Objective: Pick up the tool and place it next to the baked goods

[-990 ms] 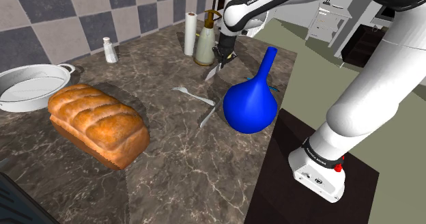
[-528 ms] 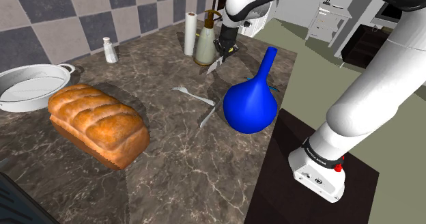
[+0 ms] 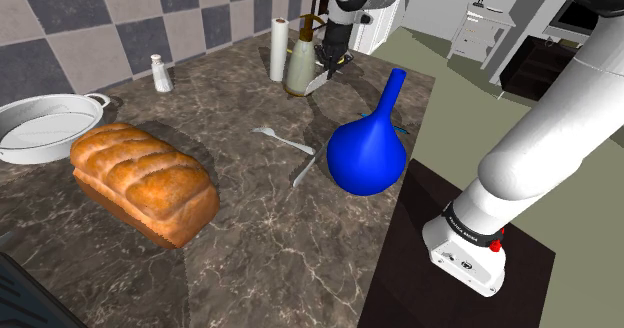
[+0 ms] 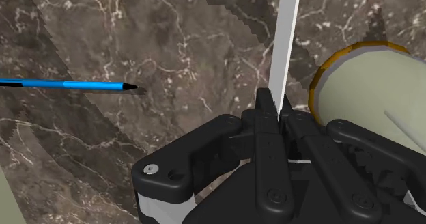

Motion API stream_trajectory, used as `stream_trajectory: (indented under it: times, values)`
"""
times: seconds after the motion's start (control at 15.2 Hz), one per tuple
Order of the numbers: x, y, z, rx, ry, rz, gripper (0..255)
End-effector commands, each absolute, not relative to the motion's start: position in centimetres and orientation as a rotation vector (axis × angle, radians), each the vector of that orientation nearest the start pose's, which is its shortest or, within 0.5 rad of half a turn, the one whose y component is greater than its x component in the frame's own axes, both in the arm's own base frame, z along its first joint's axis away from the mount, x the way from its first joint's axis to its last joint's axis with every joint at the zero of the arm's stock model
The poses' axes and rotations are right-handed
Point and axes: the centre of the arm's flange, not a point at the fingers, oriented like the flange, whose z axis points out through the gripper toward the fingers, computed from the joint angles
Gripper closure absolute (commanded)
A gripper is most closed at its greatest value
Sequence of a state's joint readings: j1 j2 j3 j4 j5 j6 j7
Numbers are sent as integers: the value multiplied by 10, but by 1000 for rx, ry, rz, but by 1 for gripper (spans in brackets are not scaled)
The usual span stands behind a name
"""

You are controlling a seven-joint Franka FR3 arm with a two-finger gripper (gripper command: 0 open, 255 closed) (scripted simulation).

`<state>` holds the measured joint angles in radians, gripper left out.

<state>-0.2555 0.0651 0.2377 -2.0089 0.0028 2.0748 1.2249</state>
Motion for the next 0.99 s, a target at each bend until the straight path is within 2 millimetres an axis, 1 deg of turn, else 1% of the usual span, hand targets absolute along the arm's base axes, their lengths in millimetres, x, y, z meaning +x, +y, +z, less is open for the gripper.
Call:
stream_trajectory:
  times: [0.0, 0.92]
  values:
    - [566, -11, 435, -2540, 1822, 13, 255]
    - [566, -11, 509, -2540, 1822, 13, 255]
